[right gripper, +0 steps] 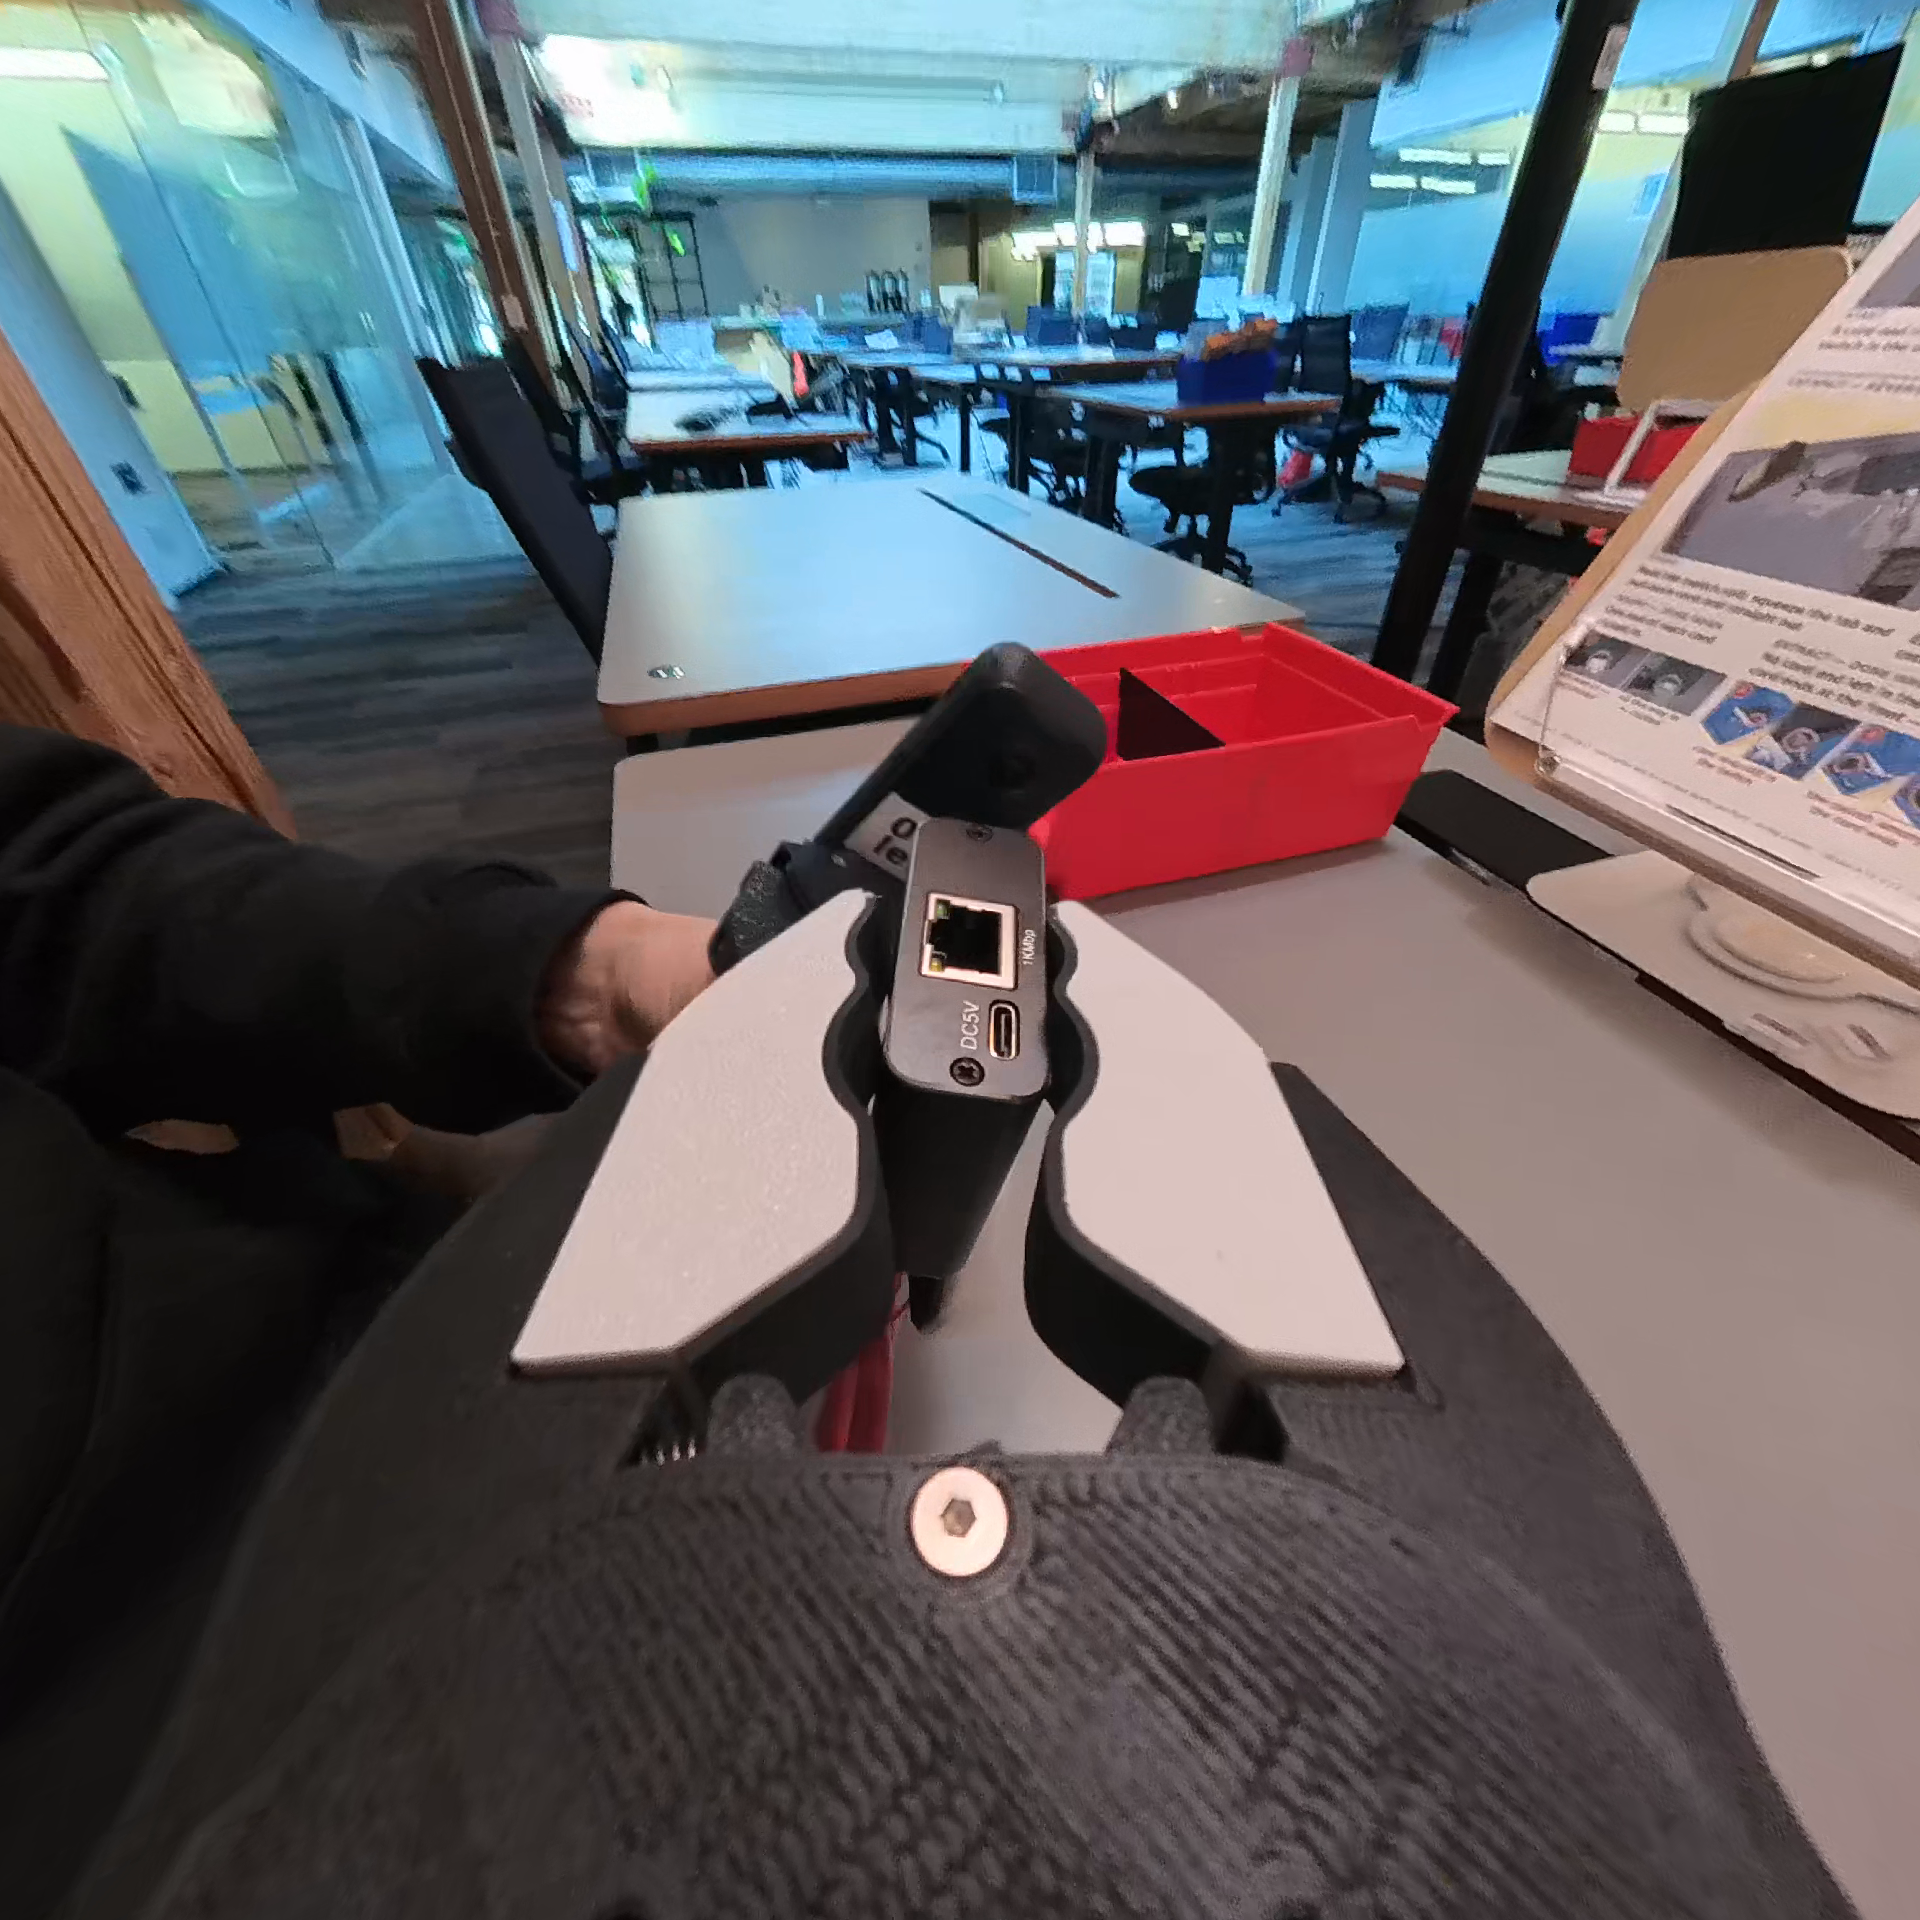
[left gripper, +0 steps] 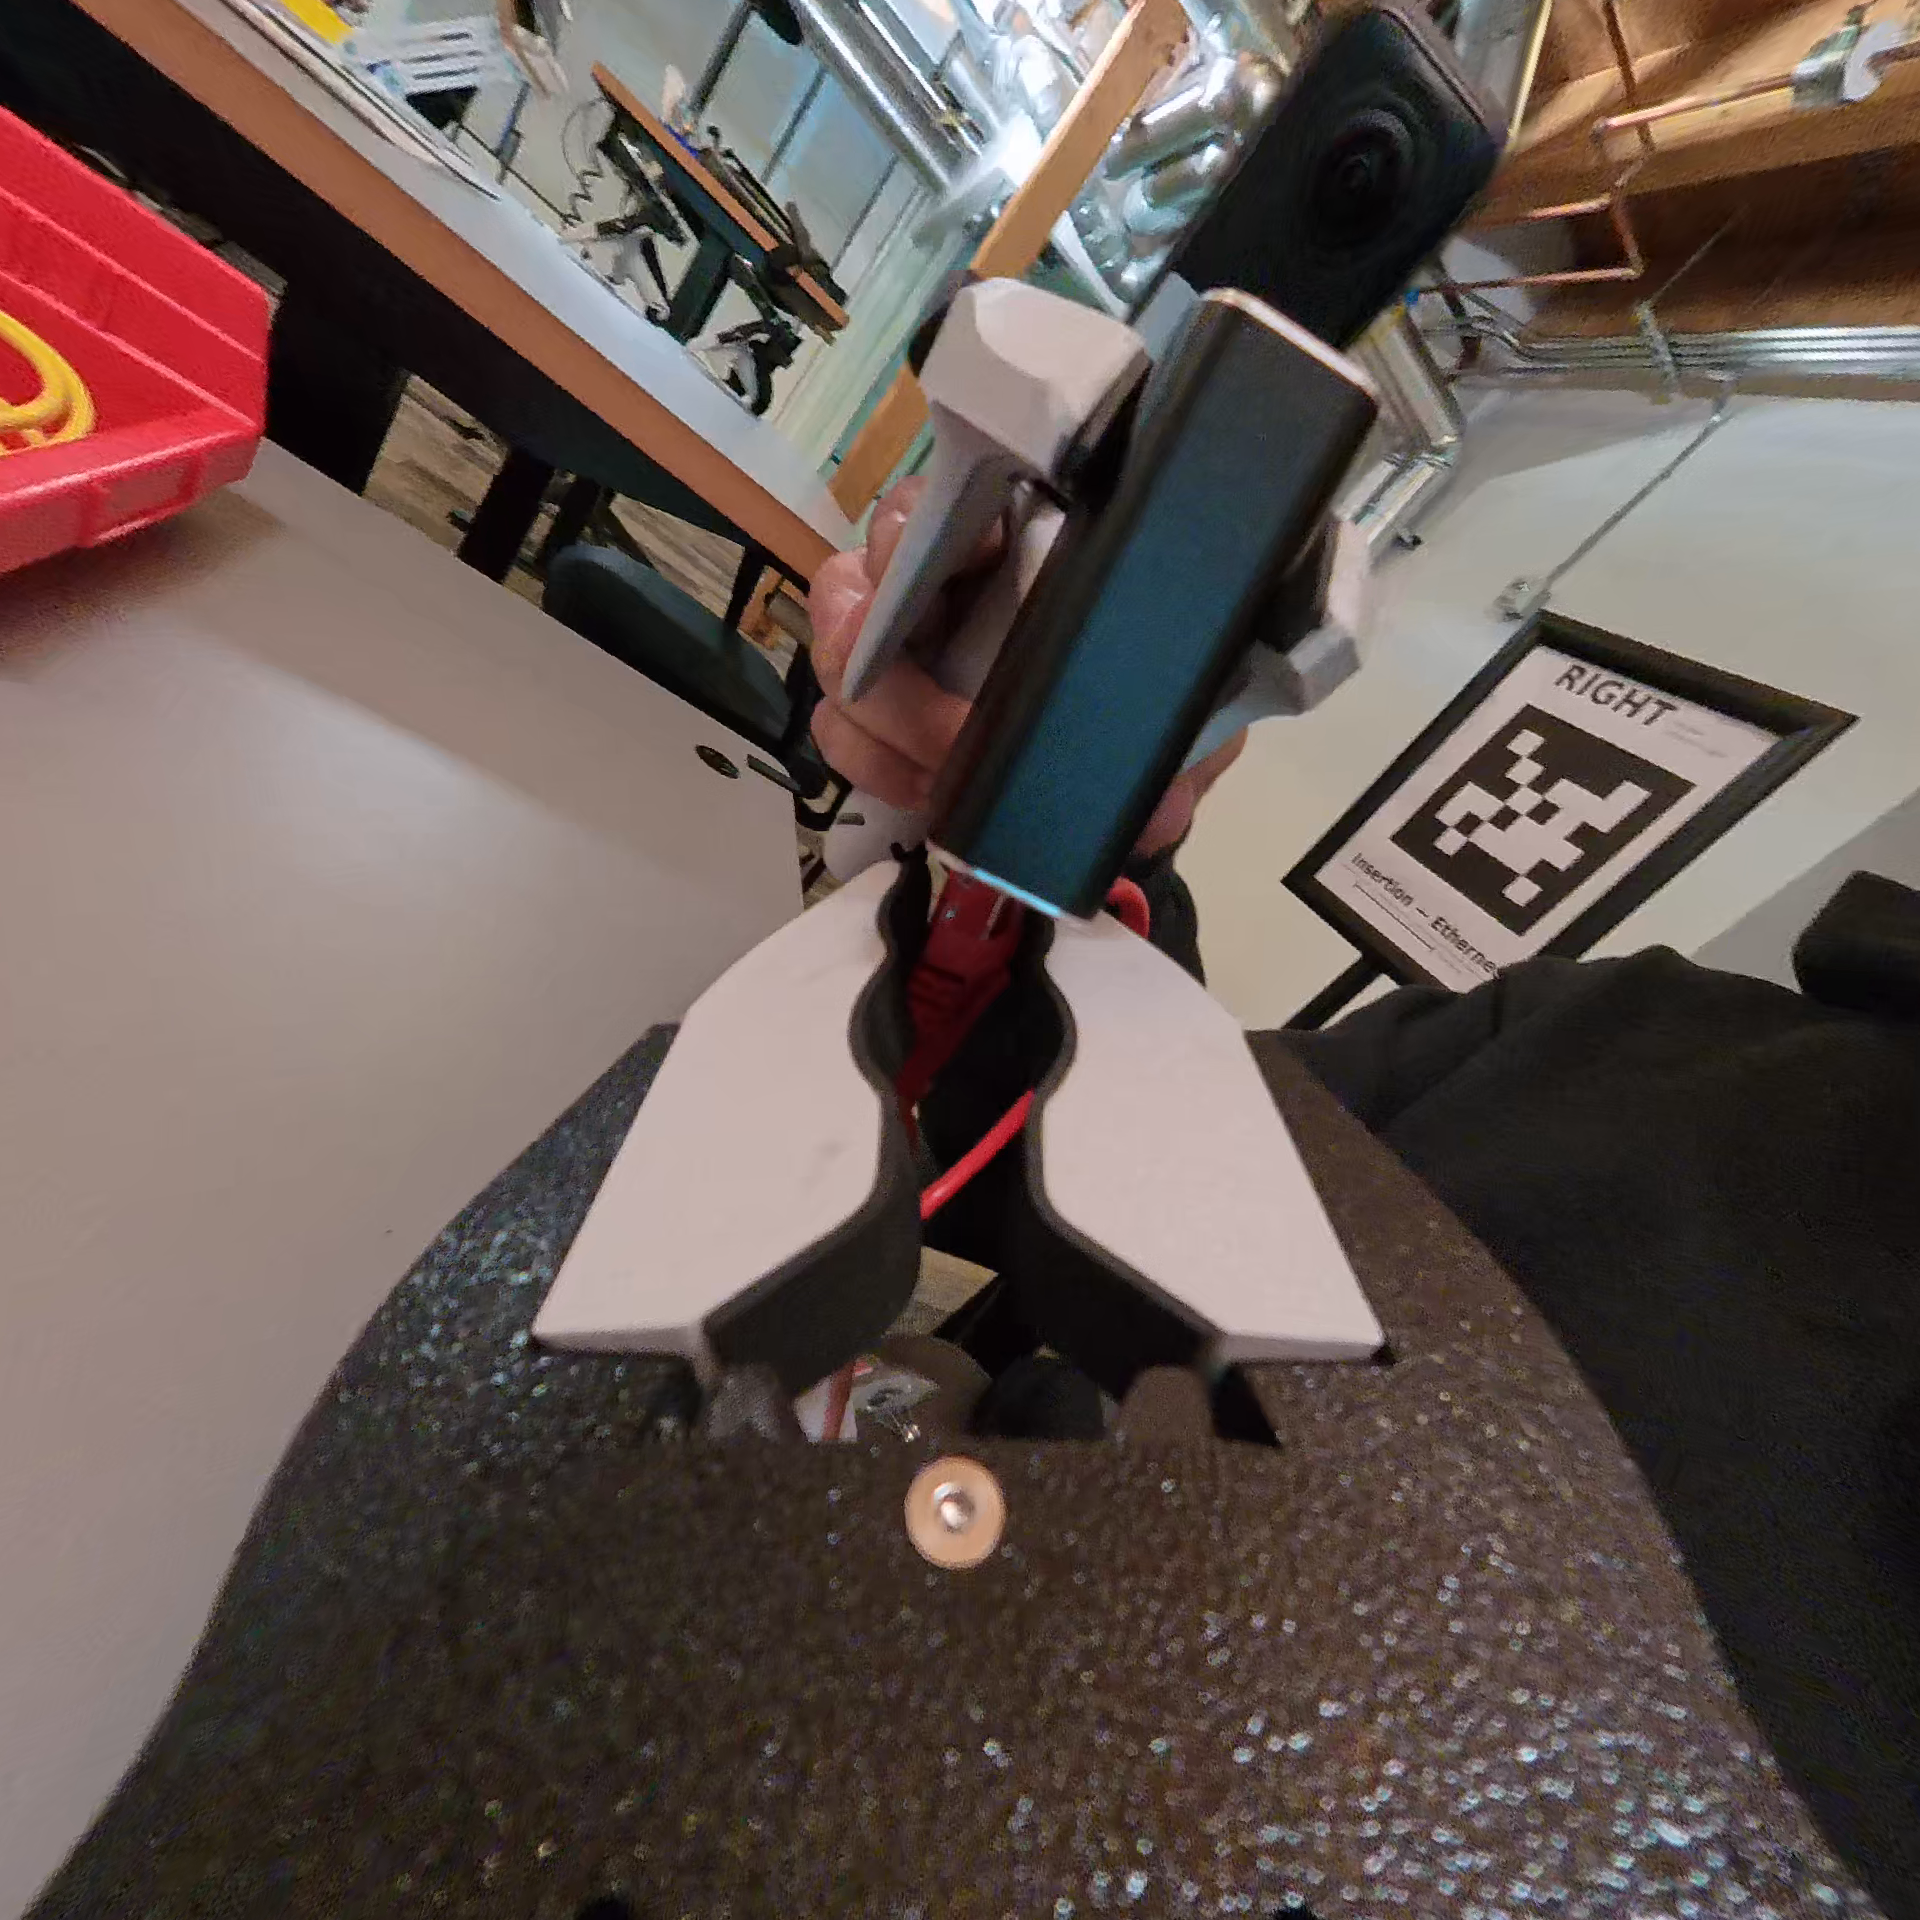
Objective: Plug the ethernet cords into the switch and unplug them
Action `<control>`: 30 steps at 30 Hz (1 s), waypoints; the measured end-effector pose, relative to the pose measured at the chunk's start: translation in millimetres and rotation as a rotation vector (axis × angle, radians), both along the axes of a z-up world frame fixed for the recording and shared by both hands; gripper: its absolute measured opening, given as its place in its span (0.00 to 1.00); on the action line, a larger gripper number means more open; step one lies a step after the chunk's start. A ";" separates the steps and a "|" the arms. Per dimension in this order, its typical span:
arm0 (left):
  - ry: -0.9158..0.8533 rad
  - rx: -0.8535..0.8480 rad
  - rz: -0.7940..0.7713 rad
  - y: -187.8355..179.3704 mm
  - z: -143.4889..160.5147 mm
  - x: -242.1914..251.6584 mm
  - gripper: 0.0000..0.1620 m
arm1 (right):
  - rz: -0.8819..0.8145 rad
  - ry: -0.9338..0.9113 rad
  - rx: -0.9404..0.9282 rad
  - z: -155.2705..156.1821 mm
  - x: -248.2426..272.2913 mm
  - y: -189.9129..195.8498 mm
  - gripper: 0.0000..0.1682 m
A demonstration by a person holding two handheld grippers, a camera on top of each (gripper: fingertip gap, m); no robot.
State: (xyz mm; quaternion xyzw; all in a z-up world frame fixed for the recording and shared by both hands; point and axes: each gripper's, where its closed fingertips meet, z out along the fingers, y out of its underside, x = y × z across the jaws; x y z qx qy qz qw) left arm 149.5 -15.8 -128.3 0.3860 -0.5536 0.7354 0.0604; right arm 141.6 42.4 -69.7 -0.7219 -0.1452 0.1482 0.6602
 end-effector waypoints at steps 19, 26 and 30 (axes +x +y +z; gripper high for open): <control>-0.024 0.146 0.022 2.2 3.1 -6.4 0.10 | 0.075 0.068 -0.013 3.9 -10.1 -1.0 0.16; -0.166 0.423 0.244 30.6 23.8 -18.9 0.42 | 0.048 0.067 0.054 19.3 5.1 -19.7 0.16; -0.260 0.610 0.269 31.3 42.8 -23.0 0.25 | 0.119 0.095 0.059 17.5 -0.3 -21.7 0.16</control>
